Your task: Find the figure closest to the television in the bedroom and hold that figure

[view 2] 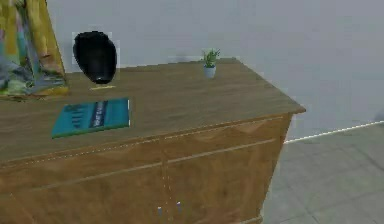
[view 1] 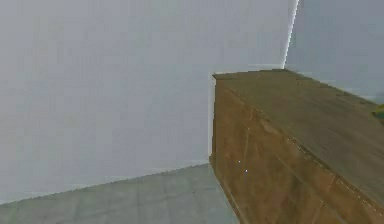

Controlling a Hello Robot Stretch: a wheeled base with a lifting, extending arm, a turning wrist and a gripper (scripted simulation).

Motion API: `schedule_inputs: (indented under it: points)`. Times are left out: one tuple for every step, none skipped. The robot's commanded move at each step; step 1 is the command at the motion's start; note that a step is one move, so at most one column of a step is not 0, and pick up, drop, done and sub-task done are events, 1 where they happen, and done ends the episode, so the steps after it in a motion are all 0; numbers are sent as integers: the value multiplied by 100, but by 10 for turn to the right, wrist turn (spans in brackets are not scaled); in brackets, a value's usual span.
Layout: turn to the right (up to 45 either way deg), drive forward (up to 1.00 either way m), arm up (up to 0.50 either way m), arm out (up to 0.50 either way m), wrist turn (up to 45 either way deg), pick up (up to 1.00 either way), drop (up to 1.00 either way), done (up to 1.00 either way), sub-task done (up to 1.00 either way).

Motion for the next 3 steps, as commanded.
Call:
schedule_inputs:
  points:
    - [-450, 0, 0, 0, 0, 0, 0, 0, 0]
    - [-450, 0, 0, 0, 0, 0, 0, 0, 0]
    - [-420, 0, 0, 0, 0, 0, 0, 0, 0]
